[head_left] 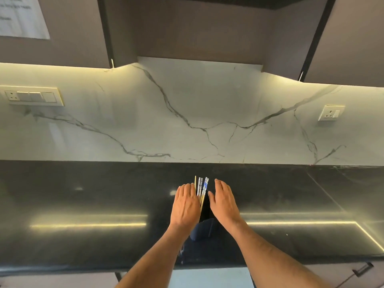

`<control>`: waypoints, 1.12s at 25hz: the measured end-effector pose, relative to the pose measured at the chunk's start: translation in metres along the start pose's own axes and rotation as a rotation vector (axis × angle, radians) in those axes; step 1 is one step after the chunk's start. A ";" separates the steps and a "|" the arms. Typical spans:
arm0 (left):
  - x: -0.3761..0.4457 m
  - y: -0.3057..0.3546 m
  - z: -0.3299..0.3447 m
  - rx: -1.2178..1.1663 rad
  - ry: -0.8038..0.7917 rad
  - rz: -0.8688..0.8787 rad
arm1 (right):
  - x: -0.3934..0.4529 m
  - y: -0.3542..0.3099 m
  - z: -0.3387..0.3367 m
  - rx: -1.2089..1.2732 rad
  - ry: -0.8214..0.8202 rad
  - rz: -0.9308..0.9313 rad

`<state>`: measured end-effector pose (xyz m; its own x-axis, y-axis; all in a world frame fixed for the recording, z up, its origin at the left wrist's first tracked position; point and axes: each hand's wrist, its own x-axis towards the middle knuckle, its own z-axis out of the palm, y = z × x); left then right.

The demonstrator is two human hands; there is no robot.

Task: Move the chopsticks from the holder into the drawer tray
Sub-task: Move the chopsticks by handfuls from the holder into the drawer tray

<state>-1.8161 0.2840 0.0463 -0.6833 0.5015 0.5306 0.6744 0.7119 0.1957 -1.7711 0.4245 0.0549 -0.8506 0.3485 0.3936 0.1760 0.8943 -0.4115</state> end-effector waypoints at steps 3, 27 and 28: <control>0.021 -0.004 0.018 -0.062 -0.031 -0.071 | 0.033 0.007 0.022 0.155 -0.065 0.154; 0.053 -0.023 0.062 -0.482 -0.176 -0.503 | 0.086 0.002 0.069 0.727 -0.099 0.514; 0.052 -0.022 0.060 -0.492 -0.160 -0.504 | 0.084 0.001 0.069 0.714 -0.083 0.483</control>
<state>-1.8834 0.3242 0.0202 -0.9516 0.2635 0.1583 0.2888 0.5903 0.7538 -1.8763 0.4356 0.0308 -0.8009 0.5988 -0.0073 0.1979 0.2532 -0.9469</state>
